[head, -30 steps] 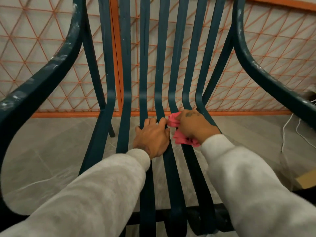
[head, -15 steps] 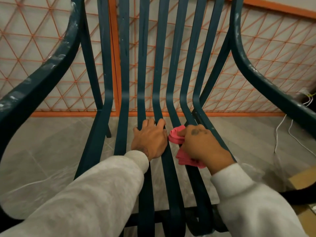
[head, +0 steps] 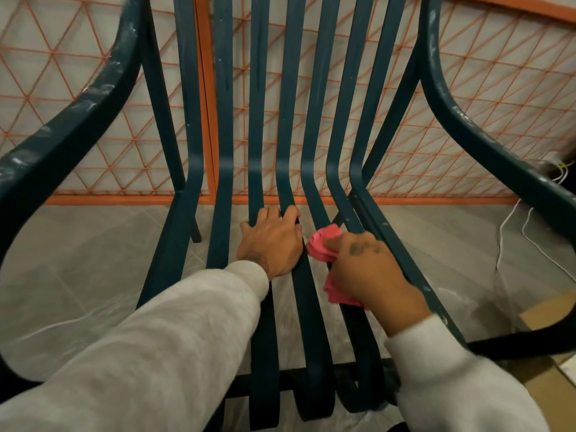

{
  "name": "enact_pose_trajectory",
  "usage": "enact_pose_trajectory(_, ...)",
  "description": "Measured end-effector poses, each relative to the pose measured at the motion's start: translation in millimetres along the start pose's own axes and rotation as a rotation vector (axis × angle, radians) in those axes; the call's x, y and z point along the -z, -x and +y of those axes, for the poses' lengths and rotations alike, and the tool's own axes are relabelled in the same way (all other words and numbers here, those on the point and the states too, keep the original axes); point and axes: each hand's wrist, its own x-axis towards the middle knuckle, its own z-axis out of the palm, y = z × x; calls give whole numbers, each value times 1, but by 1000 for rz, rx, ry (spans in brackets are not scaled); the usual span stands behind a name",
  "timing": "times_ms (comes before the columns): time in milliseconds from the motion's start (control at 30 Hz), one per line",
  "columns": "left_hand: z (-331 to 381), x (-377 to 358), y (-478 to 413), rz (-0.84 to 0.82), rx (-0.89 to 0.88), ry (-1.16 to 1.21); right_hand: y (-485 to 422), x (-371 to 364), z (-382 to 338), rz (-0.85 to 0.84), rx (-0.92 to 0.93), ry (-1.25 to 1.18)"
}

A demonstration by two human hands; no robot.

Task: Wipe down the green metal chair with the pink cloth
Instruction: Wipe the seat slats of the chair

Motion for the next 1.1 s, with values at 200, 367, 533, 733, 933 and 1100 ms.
enact_pose_trajectory(200,1,-1,-1,6,-1,-15,4,7,3,-28,-19,-31)
enact_pose_trajectory(367,0,0,0,-5,-1,6,-70,12,-2,32,18,-11)
enact_pose_trajectory(533,1,4,1,-42,14,22,-96,16,-6,14,-6,-23)
enact_pose_trajectory(733,1,2,1,-30,3,23,-1,-4,6,32,4,-46)
enact_pose_trajectory(933,3,0,0,-9,-4,-12,18,1,6,-37,-42,-87)
enact_pose_trajectory(1100,1,0,0,-11,-12,2,-51,8,-1,11,-63,-111)
